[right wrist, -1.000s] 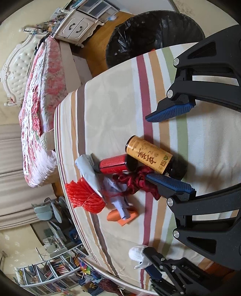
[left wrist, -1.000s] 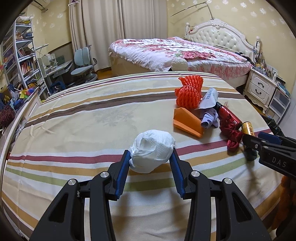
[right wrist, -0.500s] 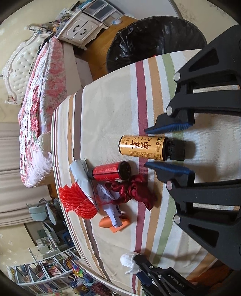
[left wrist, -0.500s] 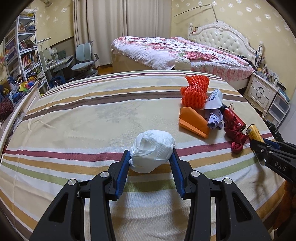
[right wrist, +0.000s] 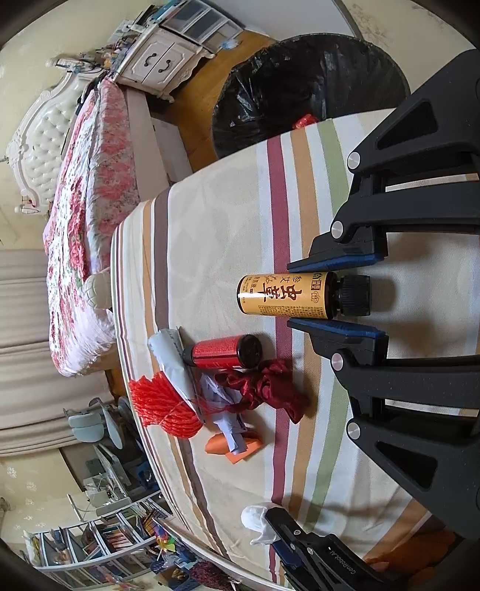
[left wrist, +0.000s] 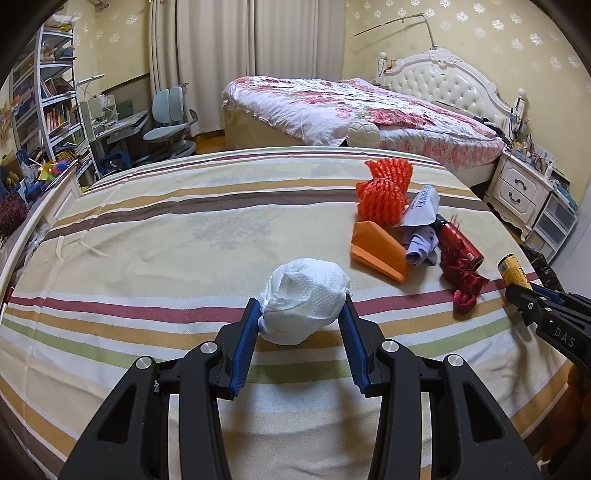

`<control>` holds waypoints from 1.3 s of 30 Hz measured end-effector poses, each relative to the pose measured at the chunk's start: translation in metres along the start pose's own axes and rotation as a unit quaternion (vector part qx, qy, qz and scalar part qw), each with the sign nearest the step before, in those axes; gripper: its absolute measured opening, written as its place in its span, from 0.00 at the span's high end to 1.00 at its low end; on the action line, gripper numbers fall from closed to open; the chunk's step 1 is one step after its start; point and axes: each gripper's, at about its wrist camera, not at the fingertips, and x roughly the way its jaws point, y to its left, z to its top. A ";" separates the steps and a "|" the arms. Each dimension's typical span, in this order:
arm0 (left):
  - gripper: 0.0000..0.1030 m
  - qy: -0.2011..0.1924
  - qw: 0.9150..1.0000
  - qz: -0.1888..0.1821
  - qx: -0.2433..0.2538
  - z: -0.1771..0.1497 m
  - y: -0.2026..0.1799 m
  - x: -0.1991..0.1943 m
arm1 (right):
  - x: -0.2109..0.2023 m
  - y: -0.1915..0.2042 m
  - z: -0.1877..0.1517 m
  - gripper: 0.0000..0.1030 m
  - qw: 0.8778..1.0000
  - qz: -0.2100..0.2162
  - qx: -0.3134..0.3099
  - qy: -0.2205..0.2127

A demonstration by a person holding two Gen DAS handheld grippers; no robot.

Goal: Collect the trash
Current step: 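Carry the gold bottle and white tissue over the black bin with both grippers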

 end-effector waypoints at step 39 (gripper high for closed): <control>0.58 -0.018 0.977 -0.150 0.153 0.028 -0.265 0.019 | -0.031 -0.207 -0.008 0.77 0.980 -0.117 0.152 -0.045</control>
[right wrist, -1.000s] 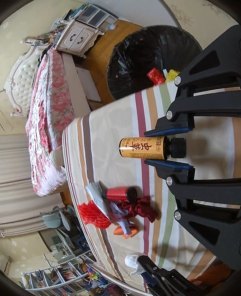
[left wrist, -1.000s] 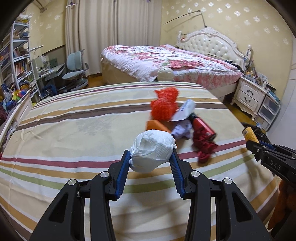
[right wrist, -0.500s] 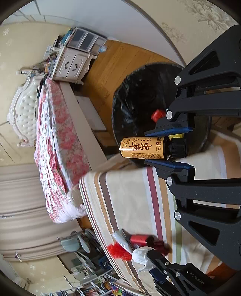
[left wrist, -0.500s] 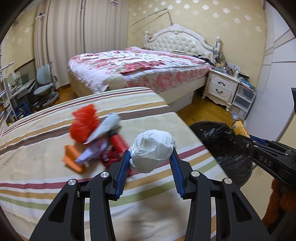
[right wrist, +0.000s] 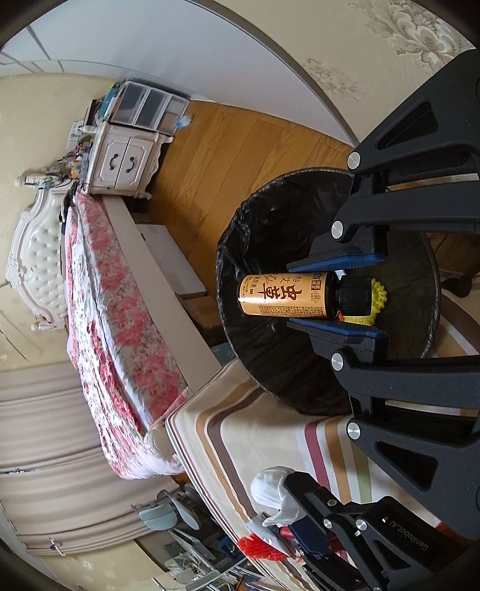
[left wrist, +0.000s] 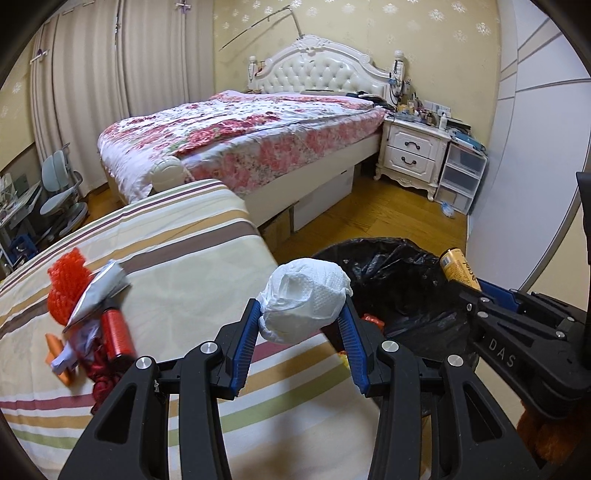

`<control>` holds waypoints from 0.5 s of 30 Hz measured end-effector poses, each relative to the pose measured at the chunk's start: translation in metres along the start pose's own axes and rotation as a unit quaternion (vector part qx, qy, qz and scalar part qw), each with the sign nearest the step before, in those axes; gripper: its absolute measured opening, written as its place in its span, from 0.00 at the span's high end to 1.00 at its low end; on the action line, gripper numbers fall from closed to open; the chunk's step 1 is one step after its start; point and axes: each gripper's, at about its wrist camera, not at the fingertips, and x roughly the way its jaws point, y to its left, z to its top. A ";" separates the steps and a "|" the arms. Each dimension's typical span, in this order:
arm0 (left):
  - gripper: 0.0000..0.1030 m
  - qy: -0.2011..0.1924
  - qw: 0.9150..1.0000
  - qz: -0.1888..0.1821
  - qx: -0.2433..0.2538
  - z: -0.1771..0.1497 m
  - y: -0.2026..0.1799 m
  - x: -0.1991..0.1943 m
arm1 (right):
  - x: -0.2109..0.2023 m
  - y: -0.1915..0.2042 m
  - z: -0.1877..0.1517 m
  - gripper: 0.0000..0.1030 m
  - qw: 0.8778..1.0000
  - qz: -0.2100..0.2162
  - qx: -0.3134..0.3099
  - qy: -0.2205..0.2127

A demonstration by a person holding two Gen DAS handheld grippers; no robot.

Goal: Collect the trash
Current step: 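Carry the gold bottle and white tissue over the black bin with both grippers, then open the left gripper to drop the tissue while the right drops the gold bottle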

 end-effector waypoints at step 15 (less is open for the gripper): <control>0.58 0.026 0.999 0.004 0.024 0.006 -0.028 0.035 | 0.016 -0.030 0.000 0.77 1.000 -0.007 0.029 0.009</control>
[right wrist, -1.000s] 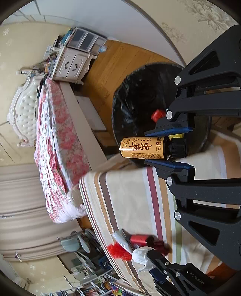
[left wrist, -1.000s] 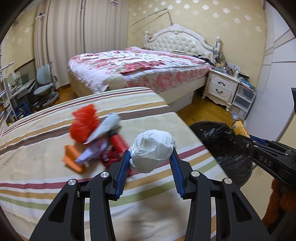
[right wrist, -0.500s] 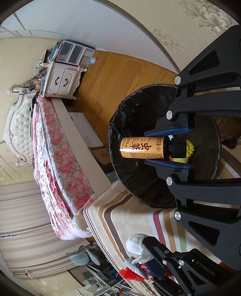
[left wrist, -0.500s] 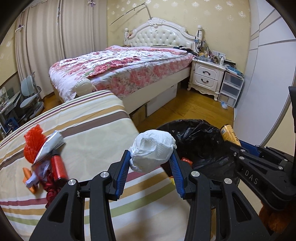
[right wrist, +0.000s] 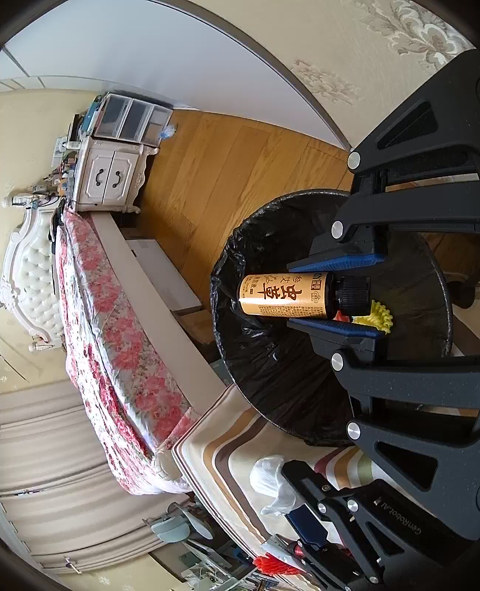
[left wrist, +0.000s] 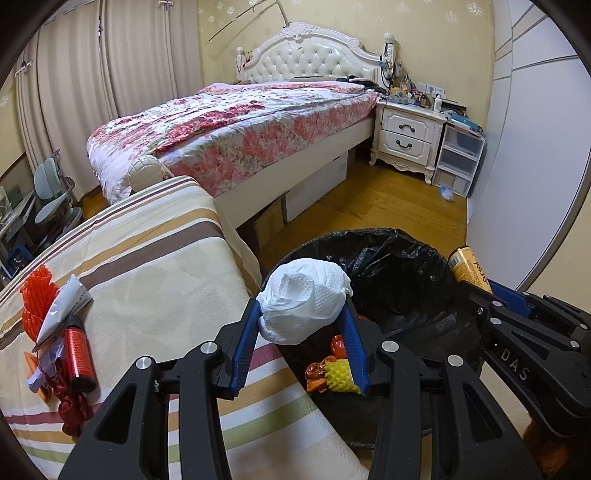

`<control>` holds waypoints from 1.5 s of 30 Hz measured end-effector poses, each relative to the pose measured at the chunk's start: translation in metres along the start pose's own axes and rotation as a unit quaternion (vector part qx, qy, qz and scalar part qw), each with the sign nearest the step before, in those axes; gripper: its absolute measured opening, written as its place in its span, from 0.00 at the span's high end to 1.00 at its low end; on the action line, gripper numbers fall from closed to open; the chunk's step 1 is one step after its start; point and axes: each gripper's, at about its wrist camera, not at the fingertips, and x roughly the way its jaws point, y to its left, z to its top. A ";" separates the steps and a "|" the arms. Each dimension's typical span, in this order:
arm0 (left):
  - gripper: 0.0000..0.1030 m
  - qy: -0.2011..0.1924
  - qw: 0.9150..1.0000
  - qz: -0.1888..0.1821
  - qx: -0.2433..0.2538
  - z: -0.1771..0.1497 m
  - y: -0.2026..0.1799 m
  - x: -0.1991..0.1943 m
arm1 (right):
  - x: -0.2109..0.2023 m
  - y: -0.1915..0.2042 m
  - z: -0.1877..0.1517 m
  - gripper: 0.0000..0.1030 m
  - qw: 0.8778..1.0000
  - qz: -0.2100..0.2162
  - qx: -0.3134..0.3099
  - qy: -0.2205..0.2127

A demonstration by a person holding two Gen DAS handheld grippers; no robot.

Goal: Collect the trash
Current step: 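Open the left gripper to drop the tissue while the right drops the gold bottle, then move both grippers back to the pile and grasp the red can with the right gripper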

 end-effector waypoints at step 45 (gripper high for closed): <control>0.30 -0.007 0.999 0.035 -0.020 -0.004 0.026 -0.017 | -0.007 0.004 -0.006 0.53 1.000 0.000 0.008 0.000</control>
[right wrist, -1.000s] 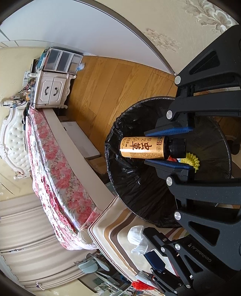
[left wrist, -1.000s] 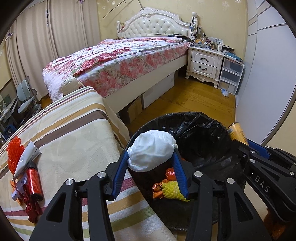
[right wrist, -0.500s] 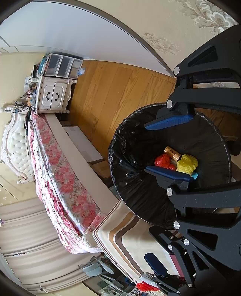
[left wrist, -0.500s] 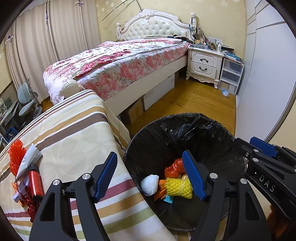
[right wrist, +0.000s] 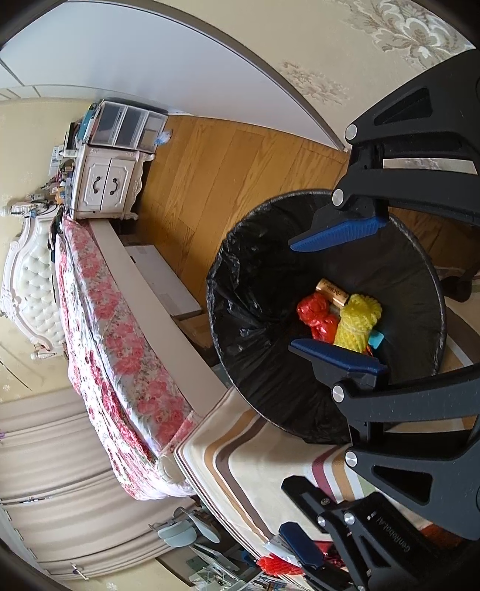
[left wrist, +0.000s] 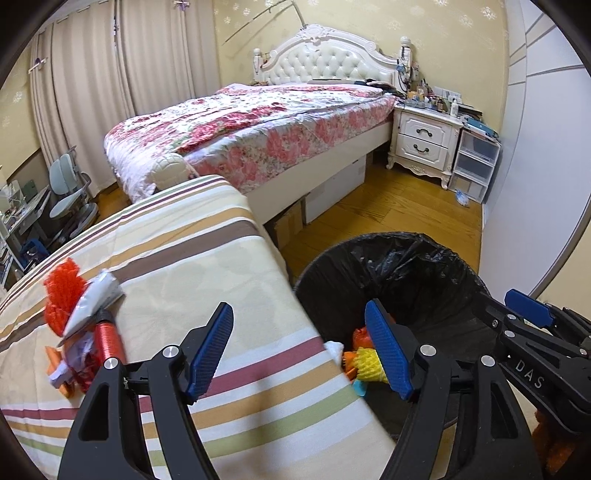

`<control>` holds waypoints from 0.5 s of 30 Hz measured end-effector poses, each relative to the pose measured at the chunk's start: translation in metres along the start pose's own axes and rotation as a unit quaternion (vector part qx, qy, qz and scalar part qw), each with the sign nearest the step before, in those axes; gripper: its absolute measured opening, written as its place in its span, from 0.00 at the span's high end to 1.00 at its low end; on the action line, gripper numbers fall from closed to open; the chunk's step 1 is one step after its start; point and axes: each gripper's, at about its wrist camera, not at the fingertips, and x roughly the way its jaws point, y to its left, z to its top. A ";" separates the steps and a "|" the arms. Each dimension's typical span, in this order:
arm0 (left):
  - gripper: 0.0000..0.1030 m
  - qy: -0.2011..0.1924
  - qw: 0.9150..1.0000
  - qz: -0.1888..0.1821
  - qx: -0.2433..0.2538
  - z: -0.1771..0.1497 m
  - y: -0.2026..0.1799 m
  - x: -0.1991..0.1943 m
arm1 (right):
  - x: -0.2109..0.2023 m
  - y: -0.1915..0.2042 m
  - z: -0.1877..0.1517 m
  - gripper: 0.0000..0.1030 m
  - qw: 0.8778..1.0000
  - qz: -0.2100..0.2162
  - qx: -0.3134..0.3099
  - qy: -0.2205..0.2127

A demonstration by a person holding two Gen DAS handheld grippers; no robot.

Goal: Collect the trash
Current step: 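Move both grippers back to the pile and grasp the red can with the right gripper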

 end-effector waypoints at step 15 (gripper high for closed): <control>0.29 0.007 0.996 0.066 -0.065 -0.033 0.093 -0.036 | 0.000 0.085 -0.022 0.52 0.996 0.054 -0.068 0.022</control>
